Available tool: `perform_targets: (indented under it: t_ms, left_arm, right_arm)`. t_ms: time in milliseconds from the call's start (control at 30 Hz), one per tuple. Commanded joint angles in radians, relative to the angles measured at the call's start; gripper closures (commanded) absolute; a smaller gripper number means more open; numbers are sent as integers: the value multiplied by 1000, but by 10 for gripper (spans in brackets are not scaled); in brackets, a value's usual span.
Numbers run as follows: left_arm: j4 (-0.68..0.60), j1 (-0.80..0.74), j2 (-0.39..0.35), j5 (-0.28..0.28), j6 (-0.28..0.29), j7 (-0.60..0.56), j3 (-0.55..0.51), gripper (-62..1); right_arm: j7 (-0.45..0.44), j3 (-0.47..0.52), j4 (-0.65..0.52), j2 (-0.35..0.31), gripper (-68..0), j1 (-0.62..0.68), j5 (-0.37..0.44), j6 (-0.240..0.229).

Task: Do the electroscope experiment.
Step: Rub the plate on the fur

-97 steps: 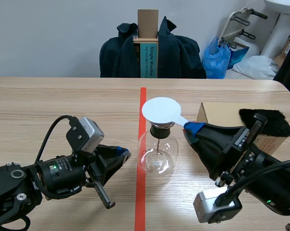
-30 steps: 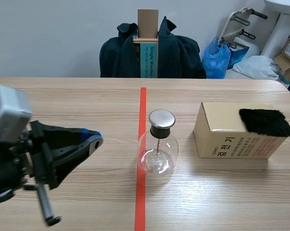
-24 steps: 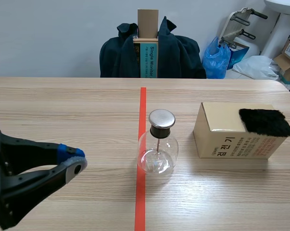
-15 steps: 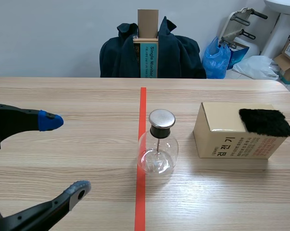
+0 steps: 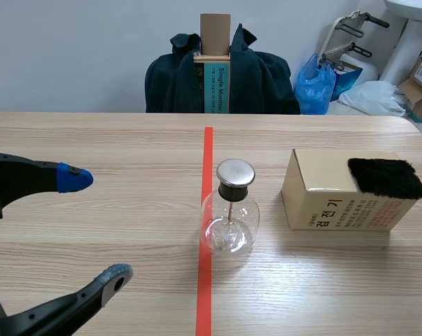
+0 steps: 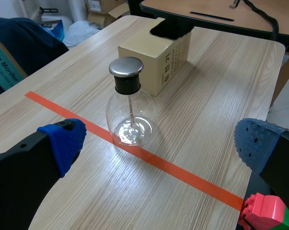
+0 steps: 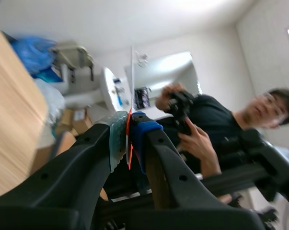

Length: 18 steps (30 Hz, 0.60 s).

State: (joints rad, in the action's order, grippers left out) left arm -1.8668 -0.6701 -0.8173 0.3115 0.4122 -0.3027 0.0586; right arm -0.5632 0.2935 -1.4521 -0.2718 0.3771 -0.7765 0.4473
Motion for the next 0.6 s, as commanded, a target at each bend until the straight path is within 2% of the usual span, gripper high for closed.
perform_targets:
  t_ms: [0,233,467,567]
  left_arm:
    - [-5,3,8,10,-3,-3,5,-623]
    - [-5,3,8,10,-3,15,5,-623]
    - [-5,3,8,11,-3,16,5,-623]
    - [-5,3,8,11,-3,16,5,-623]
  right_arm:
    - [-9,-26,18,-16,-7,-25,-8,8]
    - [-40,-145,170,-16,-7,-64,-92,16]
    - [-56,-158,250,-5,-7,-51,-149,113]
    - [-41,-156,254,-5,-7,-36,-159,122]
